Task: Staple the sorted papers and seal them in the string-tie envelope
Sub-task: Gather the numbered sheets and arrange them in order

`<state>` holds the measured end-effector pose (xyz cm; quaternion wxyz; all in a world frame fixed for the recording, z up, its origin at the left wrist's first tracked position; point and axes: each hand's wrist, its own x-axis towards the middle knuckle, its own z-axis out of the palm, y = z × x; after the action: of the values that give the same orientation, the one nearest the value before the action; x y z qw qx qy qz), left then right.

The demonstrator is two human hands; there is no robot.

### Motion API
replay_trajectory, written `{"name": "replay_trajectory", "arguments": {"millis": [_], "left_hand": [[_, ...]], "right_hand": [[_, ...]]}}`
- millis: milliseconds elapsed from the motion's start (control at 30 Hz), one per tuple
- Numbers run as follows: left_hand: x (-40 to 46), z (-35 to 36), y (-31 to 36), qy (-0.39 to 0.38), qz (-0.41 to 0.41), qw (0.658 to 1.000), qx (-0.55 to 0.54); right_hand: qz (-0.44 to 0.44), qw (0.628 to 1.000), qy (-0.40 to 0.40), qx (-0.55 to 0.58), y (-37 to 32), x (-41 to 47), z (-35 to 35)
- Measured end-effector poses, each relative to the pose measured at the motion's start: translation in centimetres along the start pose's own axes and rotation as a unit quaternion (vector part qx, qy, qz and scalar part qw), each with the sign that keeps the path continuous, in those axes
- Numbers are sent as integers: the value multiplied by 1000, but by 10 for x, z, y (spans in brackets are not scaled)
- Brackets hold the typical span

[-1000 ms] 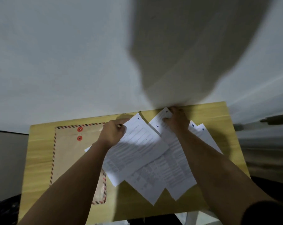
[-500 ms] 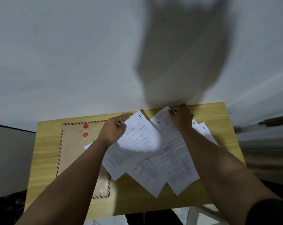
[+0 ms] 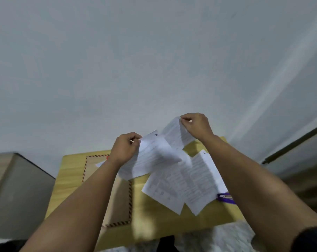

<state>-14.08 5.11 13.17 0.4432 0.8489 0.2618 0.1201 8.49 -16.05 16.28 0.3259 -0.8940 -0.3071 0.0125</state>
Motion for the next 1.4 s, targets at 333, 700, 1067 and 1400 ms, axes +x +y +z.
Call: {"name": "replay_trajectory", "arguments": {"millis": [333, 700, 1067, 1400], "left_hand": [[-44, -85, 75, 92, 86, 988, -92], [-72, -128, 101, 165, 113, 971, -129], [-71, -124, 109, 176, 65, 969, -161], [-50, -75, 96, 42, 97, 993, -54]], "right_hand": [[-80, 977, -53, 192, -150, -24, -84], [-82, 952, -156, 250, -229, -51, -93], [-119, 954, -161, 224, -210, -64, -88], [-35, 962, -144, 231, -146, -67, -83]]}}
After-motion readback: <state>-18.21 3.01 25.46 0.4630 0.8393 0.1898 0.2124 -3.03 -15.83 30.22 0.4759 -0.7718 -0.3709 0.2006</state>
